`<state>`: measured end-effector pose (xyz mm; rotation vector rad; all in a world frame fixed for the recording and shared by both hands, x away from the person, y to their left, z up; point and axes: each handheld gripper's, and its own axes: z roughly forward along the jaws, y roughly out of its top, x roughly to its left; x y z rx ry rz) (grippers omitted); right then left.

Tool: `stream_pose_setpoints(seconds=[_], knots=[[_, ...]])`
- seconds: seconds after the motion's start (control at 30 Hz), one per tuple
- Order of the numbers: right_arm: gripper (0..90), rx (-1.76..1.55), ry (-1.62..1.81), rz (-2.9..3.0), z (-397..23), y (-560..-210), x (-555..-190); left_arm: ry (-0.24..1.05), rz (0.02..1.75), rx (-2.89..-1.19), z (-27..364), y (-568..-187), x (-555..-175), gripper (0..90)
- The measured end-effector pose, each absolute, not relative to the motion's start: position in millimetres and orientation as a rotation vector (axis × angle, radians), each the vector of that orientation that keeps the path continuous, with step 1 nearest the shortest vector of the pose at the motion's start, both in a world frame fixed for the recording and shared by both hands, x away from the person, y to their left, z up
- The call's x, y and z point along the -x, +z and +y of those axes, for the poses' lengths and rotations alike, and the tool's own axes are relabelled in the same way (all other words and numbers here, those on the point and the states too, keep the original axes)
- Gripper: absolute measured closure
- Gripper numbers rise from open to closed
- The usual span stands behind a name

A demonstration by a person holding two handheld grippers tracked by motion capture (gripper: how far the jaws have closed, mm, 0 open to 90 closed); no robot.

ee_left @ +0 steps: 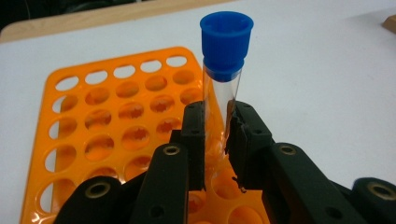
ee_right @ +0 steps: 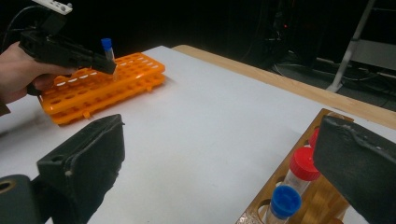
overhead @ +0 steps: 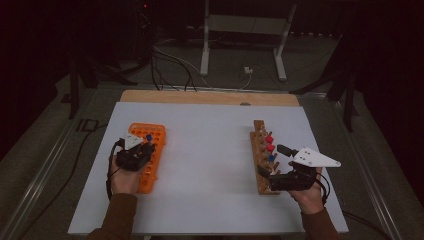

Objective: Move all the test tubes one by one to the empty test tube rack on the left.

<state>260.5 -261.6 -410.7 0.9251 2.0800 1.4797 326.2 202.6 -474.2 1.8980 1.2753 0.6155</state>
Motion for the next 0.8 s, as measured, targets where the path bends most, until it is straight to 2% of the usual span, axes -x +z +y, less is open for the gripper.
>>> stream_pose_setpoints(seconds=[0.3,0.5,0.57,0.8], knots=[[2.6,-0.927,1.475,2.084,-261.0,-411.3,-260.9,0.612,1.306,-1.994,194.8,-477.0,-331.1,77.4],[2.6,-0.930,1.475,2.079,-263.0,-411.0,-261.3,0.589,1.329,-1.973,197.1,-476.7,-332.0,76.5],[2.6,-0.937,1.473,2.074,-264.7,-410.7,-261.3,0.586,1.315,-1.923,200.3,-475.2,-328.5,66.6],[2.6,-0.950,1.457,2.056,-268.7,-411.3,-263.2,0.546,1.277,-1.768,211.3,-466.0,-314.9,52.9]])
